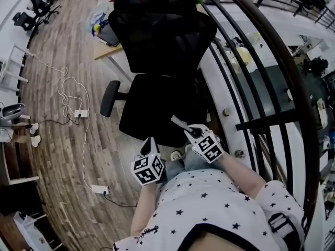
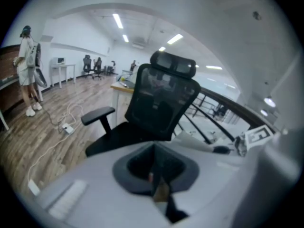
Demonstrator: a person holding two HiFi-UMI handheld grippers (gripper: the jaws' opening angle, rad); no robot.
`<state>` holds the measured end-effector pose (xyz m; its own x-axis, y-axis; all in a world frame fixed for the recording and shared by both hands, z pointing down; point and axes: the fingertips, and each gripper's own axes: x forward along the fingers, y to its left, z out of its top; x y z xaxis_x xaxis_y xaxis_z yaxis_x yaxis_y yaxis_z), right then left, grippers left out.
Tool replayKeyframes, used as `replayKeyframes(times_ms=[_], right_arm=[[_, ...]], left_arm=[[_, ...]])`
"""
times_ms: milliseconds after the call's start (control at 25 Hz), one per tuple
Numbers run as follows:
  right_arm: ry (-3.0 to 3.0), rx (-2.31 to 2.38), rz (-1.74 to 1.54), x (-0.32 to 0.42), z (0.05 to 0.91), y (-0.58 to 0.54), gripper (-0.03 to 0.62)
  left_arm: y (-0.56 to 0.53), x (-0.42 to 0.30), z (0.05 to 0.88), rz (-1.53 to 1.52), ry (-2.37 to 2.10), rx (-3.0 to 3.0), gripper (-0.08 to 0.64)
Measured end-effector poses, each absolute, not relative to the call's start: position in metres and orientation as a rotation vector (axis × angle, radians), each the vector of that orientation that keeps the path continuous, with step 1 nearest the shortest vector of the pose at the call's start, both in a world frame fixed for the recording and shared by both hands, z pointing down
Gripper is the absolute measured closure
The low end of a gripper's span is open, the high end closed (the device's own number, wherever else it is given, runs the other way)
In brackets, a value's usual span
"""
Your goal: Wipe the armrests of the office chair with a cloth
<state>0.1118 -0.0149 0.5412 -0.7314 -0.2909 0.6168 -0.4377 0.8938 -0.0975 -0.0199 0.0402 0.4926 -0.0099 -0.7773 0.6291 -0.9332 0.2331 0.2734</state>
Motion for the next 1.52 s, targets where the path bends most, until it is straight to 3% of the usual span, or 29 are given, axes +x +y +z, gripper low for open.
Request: replayKeyframes(times_ms=[920,1520], right_arm=[[-2.573,0.228,0.261,0.077,0.494,-0.045,0.566],[-2.567,0.431,0.31,0.005,0.493,-0.073,0.566]], left_arm=[[0.036,-0.028,0.476,0.121,-2.002,1.385,0.552],[-0.004,-0.103,0.48,0.155,-1.899,1.535,0.552]])
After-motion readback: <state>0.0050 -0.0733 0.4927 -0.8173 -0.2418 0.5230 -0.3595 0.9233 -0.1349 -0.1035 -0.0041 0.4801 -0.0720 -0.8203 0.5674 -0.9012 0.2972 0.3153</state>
